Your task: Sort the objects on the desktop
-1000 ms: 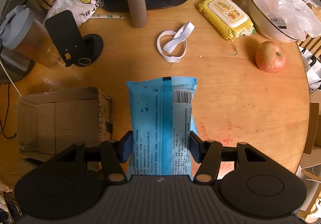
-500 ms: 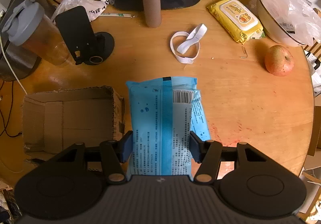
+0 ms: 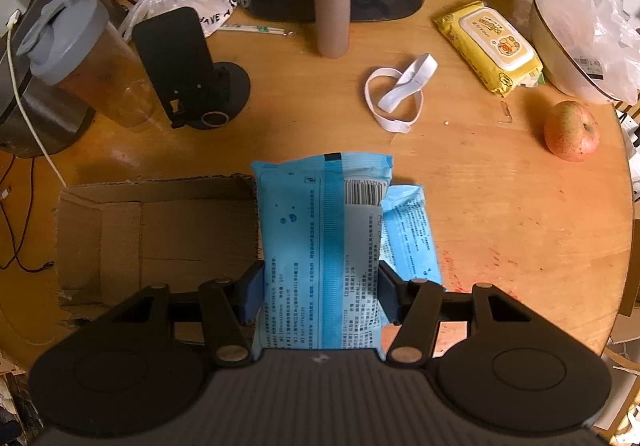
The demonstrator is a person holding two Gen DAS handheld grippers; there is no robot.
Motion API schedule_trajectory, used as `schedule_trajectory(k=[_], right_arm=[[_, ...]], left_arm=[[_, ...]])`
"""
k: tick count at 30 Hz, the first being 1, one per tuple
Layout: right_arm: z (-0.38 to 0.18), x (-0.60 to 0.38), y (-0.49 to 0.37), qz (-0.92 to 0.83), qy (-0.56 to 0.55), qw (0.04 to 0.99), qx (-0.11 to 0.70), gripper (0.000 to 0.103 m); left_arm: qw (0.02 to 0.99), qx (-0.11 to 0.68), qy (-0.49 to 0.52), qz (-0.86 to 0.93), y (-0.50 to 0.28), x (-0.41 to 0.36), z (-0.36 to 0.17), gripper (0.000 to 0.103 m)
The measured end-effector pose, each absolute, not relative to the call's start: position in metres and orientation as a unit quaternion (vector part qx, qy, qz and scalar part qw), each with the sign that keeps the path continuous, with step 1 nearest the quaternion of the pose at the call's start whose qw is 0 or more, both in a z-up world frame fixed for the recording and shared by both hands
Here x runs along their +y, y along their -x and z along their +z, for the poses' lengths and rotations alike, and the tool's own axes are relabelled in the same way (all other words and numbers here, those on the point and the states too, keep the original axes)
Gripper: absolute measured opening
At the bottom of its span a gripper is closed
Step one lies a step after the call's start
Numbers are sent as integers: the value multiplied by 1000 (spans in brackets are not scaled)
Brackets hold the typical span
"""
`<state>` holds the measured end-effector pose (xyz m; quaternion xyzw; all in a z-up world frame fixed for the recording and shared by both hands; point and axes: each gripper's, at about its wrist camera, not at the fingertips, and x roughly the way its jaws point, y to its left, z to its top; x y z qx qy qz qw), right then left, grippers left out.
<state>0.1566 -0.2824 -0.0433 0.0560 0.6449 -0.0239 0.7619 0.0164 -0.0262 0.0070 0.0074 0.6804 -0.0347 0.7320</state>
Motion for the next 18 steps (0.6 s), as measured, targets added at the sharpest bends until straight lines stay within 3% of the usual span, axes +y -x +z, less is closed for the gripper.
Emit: schedule_trajectory(k=[18], right_arm=[[-43,-256,-159,-11,-53,762,645,55]], left_arm=[[733,680,0,-26,-15,-10,7,103]])
